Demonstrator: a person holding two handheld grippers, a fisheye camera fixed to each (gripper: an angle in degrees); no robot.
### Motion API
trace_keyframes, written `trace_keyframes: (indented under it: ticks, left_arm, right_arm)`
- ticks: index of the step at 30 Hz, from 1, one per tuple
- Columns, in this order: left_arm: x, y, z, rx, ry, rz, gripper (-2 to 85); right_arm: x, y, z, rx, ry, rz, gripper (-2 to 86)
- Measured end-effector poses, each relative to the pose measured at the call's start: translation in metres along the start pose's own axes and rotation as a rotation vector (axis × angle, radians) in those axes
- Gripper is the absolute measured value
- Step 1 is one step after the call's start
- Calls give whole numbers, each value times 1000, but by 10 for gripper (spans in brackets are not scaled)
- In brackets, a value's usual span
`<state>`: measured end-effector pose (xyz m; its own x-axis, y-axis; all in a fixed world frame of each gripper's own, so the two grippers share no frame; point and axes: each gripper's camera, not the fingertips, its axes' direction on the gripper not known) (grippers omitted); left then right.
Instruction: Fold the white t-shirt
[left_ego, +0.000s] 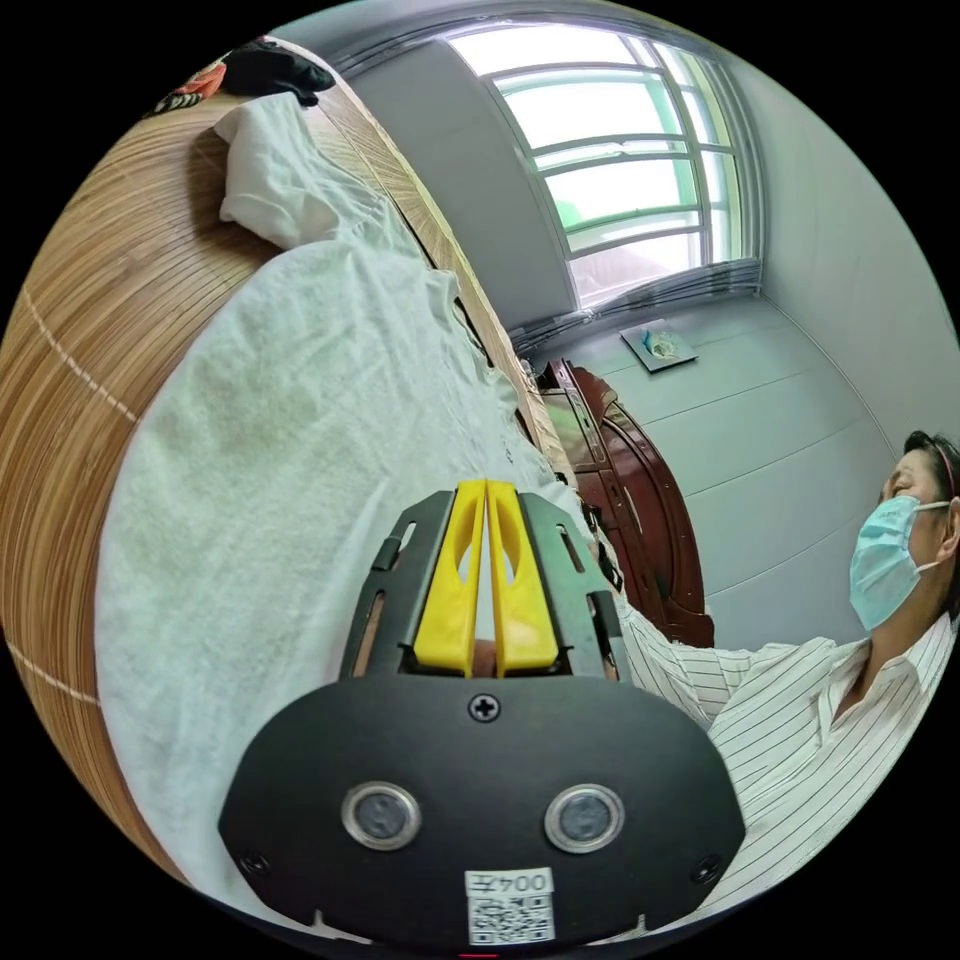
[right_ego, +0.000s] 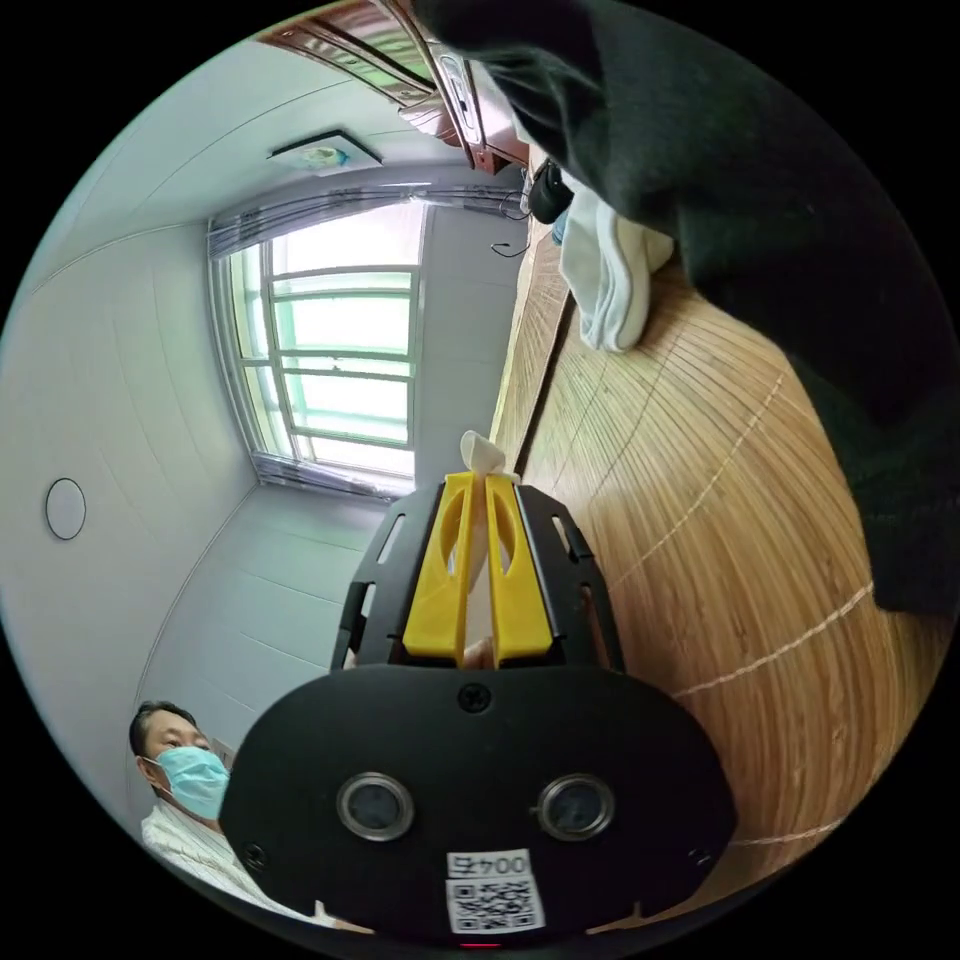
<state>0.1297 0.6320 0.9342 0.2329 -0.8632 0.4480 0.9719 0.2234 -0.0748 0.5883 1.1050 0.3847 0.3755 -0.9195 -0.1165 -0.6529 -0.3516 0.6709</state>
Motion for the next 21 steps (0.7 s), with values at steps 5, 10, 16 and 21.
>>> trace_keyframes:
  ticks: [5,10,16,21]
  left_arm:
    - [27,4,11,6,-77,-48,2]
    - [217,-27,143,-26,-150,313,2]
    - [343,-68,461,-170,-191,525,2]
    - [369,-71,635,-267,-346,582,2]
  right_arm:
    - [14,-7,-6,-78,-4,-94,29]
    - [23,-4,-20,-89,-101,-190,29]
    - [30,-7,-26,-101,-99,-185,28]
    - [34,-7,-30,-107,-124,-186,28]
